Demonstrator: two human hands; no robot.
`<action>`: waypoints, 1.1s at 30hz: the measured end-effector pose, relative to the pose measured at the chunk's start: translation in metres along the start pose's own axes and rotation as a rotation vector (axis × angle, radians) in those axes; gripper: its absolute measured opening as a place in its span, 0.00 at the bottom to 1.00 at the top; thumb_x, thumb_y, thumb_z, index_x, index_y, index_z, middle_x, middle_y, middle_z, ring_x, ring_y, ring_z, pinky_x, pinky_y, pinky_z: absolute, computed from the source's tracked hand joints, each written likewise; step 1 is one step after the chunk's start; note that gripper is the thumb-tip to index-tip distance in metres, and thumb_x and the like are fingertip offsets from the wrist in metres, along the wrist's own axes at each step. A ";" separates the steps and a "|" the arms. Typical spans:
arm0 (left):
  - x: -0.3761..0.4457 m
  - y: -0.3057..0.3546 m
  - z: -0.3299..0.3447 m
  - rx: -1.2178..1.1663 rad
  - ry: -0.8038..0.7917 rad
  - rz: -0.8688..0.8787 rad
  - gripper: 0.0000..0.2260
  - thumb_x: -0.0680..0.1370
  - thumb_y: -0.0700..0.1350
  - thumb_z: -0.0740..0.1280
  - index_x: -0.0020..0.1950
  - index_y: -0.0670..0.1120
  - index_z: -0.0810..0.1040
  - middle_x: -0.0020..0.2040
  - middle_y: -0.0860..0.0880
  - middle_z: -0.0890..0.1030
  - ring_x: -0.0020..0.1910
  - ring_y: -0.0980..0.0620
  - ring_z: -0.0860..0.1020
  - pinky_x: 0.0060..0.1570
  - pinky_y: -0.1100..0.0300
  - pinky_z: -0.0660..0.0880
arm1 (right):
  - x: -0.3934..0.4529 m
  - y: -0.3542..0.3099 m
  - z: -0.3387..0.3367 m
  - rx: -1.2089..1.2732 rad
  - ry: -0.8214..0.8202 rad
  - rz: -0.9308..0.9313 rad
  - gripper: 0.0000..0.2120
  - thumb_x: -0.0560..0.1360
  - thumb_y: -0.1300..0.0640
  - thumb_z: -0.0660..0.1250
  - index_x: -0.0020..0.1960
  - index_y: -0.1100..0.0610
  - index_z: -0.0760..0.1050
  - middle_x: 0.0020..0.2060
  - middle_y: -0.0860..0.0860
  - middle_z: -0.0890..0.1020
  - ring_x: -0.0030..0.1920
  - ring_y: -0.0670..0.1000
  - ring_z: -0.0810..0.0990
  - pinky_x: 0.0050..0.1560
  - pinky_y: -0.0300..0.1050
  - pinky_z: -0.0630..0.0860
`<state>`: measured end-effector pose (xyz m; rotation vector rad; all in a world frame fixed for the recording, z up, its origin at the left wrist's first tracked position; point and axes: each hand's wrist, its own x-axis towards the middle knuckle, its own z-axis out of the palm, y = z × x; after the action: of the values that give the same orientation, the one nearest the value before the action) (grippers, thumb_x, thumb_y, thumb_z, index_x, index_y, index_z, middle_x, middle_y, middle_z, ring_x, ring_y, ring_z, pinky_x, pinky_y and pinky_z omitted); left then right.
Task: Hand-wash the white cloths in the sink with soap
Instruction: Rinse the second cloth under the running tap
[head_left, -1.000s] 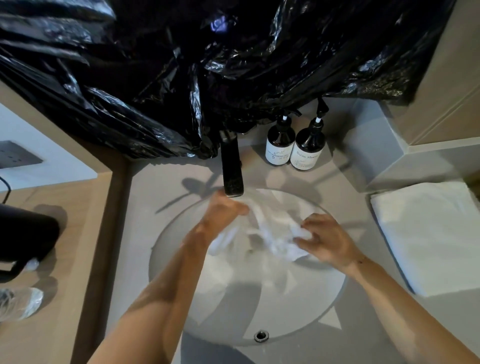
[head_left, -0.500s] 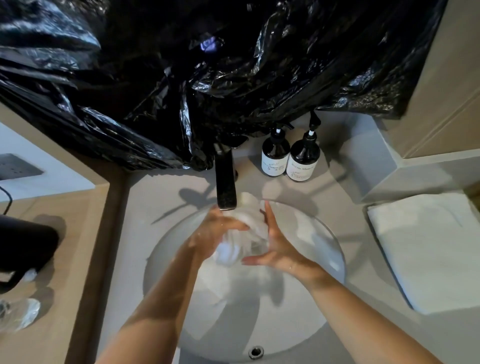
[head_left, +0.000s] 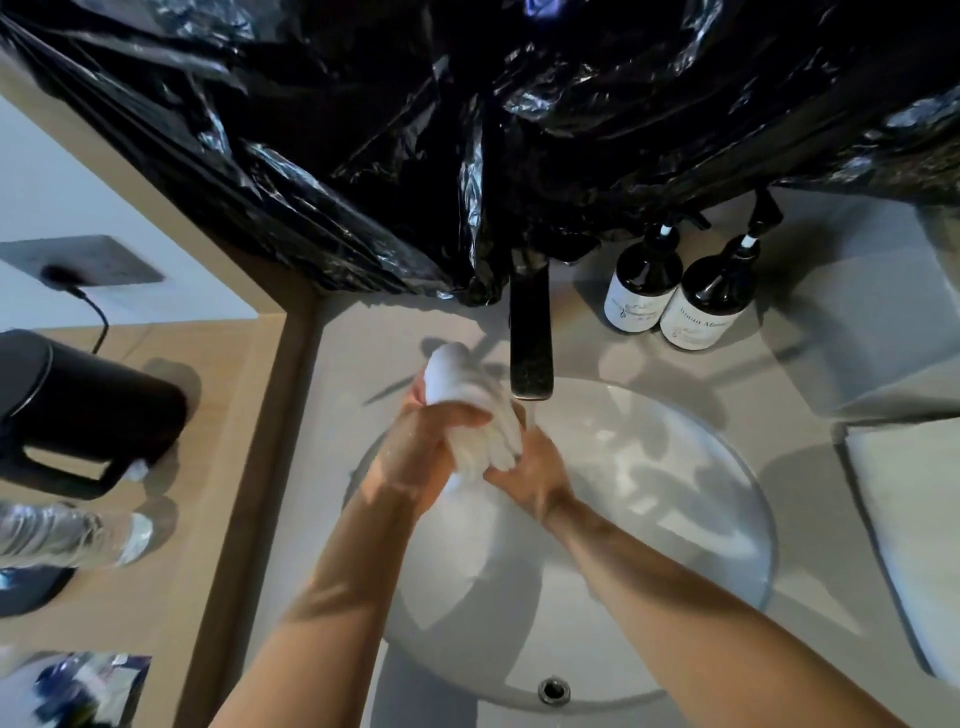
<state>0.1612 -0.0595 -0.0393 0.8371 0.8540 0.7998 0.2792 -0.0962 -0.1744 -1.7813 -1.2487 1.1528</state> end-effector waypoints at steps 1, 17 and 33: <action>0.003 0.000 -0.004 -0.024 0.005 0.026 0.10 0.66 0.29 0.60 0.41 0.35 0.78 0.37 0.39 0.82 0.37 0.43 0.81 0.38 0.54 0.79 | 0.002 0.003 -0.005 0.030 0.000 0.026 0.27 0.65 0.54 0.78 0.60 0.48 0.72 0.45 0.41 0.79 0.47 0.43 0.80 0.44 0.24 0.68; -0.032 -0.057 -0.059 0.205 0.202 -0.249 0.19 0.68 0.45 0.76 0.59 0.53 0.81 0.57 0.51 0.83 0.58 0.53 0.80 0.58 0.55 0.74 | -0.013 -0.056 -0.073 0.688 0.019 0.250 0.24 0.51 0.70 0.58 0.45 0.60 0.79 0.29 0.51 0.77 0.33 0.52 0.73 0.29 0.39 0.70; 0.010 -0.075 0.007 -0.237 0.036 -0.708 0.14 0.72 0.46 0.72 0.55 0.45 0.77 0.45 0.44 0.82 0.49 0.46 0.81 0.41 0.59 0.74 | -0.060 -0.030 -0.064 0.888 -0.011 0.225 0.32 0.57 0.63 0.65 0.62 0.64 0.74 0.50 0.63 0.81 0.52 0.63 0.80 0.41 0.49 0.77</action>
<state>0.1901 -0.0856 -0.1043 0.2685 0.9795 0.2789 0.3183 -0.1452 -0.1060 -1.2315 -0.3976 1.5229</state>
